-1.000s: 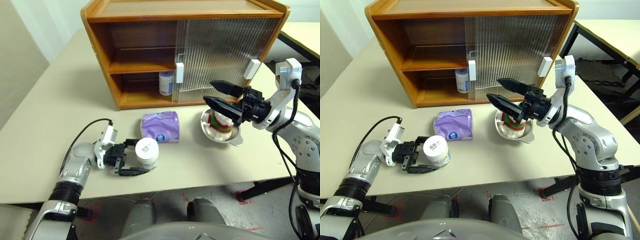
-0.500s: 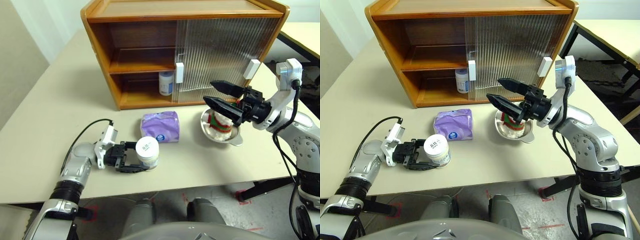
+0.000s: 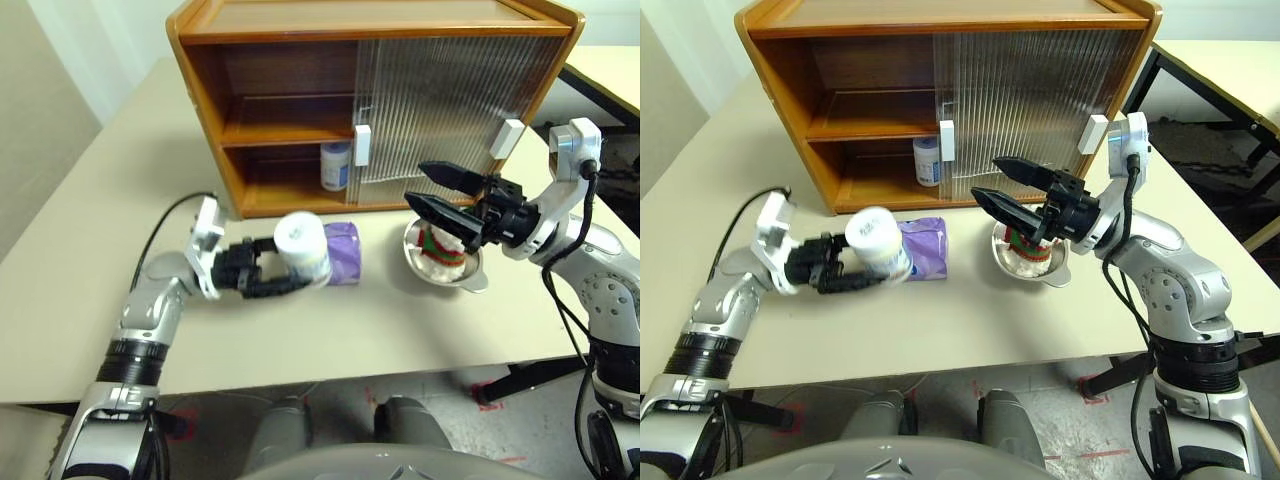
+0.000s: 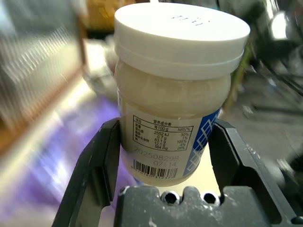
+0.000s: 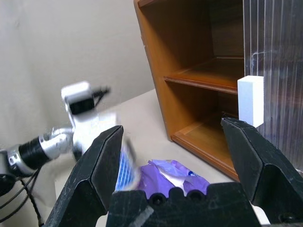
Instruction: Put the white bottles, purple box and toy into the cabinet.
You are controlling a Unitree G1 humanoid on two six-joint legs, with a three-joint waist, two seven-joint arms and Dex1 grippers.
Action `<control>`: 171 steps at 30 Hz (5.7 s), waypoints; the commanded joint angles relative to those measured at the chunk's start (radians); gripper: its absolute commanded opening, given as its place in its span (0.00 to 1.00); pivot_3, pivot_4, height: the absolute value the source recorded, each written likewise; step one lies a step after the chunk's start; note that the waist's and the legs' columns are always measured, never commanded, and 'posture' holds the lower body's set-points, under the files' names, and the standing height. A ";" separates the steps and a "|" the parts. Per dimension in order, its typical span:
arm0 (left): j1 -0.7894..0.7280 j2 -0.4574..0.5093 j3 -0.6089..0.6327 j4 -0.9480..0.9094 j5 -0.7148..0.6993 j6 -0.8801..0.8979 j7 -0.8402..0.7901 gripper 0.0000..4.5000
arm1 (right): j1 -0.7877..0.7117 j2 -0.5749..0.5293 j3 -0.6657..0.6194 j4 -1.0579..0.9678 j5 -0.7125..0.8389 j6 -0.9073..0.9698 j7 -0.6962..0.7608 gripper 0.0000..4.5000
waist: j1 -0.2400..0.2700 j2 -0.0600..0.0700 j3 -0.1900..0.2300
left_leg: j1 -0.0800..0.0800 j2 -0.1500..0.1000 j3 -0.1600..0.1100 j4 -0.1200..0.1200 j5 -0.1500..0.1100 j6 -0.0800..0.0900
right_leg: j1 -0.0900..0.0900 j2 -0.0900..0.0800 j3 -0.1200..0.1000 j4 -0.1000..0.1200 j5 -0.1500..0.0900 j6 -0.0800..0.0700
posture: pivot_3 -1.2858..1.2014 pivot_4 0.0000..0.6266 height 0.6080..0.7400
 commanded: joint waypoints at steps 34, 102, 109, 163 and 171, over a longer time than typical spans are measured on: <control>-0.217 -0.237 0.106 0.447 0.294 -0.182 0.806 0.68 | 0.015 0.030 0.005 -0.010 -0.014 -0.020 -0.006 1.00 | 0.000 -0.003 -0.001 | 0.000 -0.001 0.000 0.000 0.000 0.000 | 0.000 0.004 0.006 -0.001 0.003 0.001 | 0.50 0.00 1.00; -0.297 -0.357 0.137 0.694 0.422 -0.433 1.030 0.99 | 0.004 0.052 0.019 -0.002 -0.026 -0.035 -0.012 1.00 | -0.002 -0.006 -0.001 | -0.001 -0.002 0.001 0.001 -0.002 -0.003 | 0.000 0.004 0.006 -0.002 0.009 0.003 | 0.50 0.00 1.00; -0.177 -0.292 0.126 0.378 0.325 -0.219 0.860 0.99 | -0.007 0.052 0.023 0.012 -0.029 -0.036 -0.002 1.00 | -0.005 -0.005 -0.002 | 0.000 -0.002 0.001 0.001 -0.001 -0.002 | 0.000 0.004 0.006 -0.001 0.010 0.003 | 0.51 0.00 1.00; -0.090 -0.092 -0.070 0.625 0.336 -0.459 0.039 0.99 | 0.002 0.032 0.017 -0.011 -0.008 -0.019 -0.007 1.00 | -0.002 -0.004 -0.003 | 0.001 0.000 0.004 0.001 0.000 0.000 | -0.002 0.002 0.006 0.000 0.005 -0.001 | 0.50 0.00 1.00; -0.094 -0.083 -0.056 0.621 0.325 -0.444 0.032 0.53 | 0.001 0.035 0.022 -0.005 -0.011 -0.026 -0.010 1.00 | -0.003 -0.004 -0.003 | 0.001 0.000 0.005 0.001 0.000 0.000 | -0.002 0.002 0.006 -0.001 0.006 -0.001 | 0.50 0.00 1.00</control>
